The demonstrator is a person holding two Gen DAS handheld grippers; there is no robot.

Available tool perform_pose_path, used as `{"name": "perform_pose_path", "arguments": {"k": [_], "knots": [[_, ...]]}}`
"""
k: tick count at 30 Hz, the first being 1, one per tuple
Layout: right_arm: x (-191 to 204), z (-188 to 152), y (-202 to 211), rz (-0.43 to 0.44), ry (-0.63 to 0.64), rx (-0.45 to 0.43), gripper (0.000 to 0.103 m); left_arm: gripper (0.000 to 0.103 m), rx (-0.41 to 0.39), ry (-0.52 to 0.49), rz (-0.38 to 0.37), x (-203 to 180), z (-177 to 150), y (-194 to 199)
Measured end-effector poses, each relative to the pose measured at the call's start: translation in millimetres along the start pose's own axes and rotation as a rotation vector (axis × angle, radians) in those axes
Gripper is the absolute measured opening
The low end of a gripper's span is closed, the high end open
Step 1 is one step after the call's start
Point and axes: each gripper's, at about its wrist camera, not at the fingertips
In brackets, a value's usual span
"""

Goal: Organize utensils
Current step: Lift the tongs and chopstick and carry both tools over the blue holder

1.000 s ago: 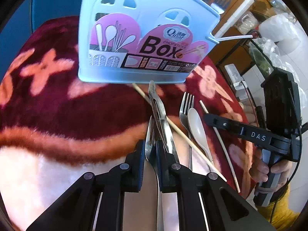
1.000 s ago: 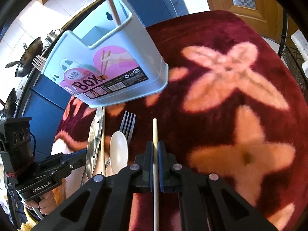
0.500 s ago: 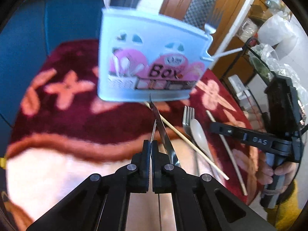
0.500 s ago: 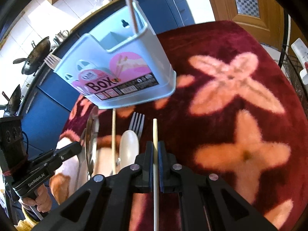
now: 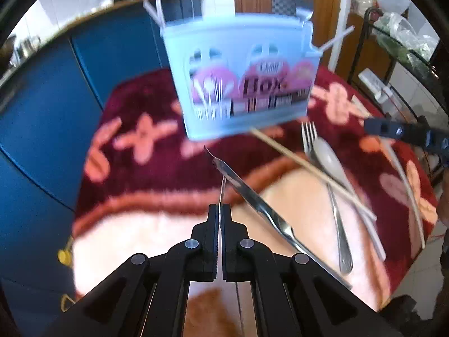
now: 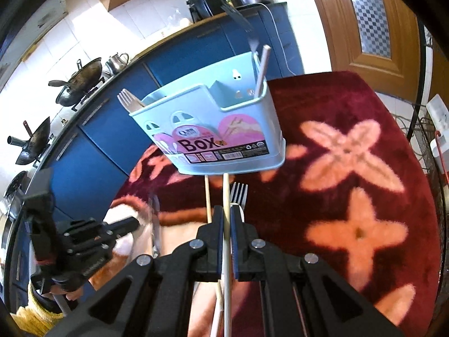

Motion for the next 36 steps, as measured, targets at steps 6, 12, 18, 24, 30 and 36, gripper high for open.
{"name": "perform_pose_path", "arguments": {"k": [6, 12, 18, 24, 30, 36], "knots": [[-1, -2, 0, -0.001, 0.001, 0.006, 0.006, 0.001, 0.028, 0.053, -0.025, 15, -16, 2], [1, -1, 5, 0.008, 0.001, -0.015, 0.006, 0.001, -0.008, 0.079, -0.057, 21, -12, 23], [8, 5, 17, 0.025, 0.01, -0.067, 0.006, 0.001, -0.13, 0.113, -0.063, 28, 0, 51], [15, 16, 36, 0.041, 0.019, -0.16, 0.006, 0.0, -0.255, 0.153, -0.09, 28, 16, 72], [21, 30, 55, 0.043, 0.037, -0.278, 0.006, 0.0, -0.353, 0.189, -0.117, 25, 36, 85], [20, 39, 60, 0.048, 0.034, -0.323, 0.006, 0.0, -0.441, 0.184, -0.123, 22, 67, 98]]}}
Point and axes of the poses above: each gripper's, at about its wrist camera, not at the fingertips, and y roughly against the way its jaws point, x to its left, z to its top, and after that the axes turned 9 degrees about -x, right-handed
